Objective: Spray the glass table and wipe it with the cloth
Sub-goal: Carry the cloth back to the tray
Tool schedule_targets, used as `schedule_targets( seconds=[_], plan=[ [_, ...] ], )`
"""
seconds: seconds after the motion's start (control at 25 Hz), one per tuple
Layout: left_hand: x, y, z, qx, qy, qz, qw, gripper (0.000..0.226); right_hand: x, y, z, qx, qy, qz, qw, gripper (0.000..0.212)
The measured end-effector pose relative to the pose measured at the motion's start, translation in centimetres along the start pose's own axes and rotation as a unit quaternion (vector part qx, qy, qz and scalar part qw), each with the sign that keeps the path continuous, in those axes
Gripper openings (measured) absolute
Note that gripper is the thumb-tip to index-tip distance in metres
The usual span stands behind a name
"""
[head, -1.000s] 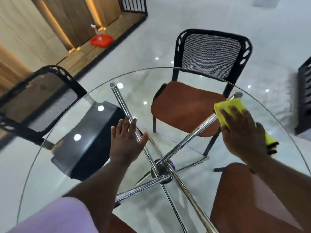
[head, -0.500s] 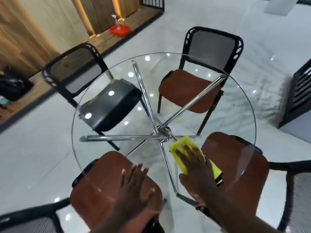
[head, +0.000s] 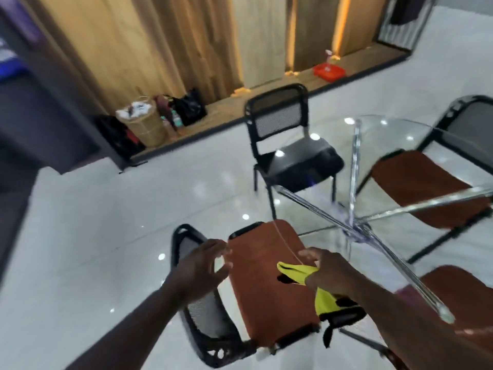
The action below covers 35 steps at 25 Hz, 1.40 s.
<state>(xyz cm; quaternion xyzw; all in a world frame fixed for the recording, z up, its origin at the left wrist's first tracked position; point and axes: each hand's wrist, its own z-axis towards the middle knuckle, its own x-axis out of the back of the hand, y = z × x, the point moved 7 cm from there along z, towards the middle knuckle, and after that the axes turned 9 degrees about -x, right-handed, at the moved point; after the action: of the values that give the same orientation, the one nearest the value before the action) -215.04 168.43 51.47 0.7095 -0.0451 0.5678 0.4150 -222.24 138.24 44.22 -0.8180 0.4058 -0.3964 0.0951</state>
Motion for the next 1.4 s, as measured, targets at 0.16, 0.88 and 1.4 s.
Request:
schedule_targets(
  seconds=[0.16, 0.88, 1.4],
  plan=[
    [11.6, -6.3, -5.5, 0.016, 0.069, -0.012, 0.997, 0.021, -0.3, -17.5, -0.5, 0.066, 0.040, -0.003, 0.997, 0.081],
    [49.4, -36.7, 3.0, -0.083, 0.150, 0.051, 0.984, 0.046, 2.8, -66.1, 4.0, 0.167, 0.163, 0.213, 0.949, 0.040],
    [64.2, -54.3, 37.7, -0.097, 0.142, 0.079, 0.982, 0.052, 19.9, -86.3, 32.2, 0.159, 0.228, 0.236, 0.931, 0.060]
  ],
)
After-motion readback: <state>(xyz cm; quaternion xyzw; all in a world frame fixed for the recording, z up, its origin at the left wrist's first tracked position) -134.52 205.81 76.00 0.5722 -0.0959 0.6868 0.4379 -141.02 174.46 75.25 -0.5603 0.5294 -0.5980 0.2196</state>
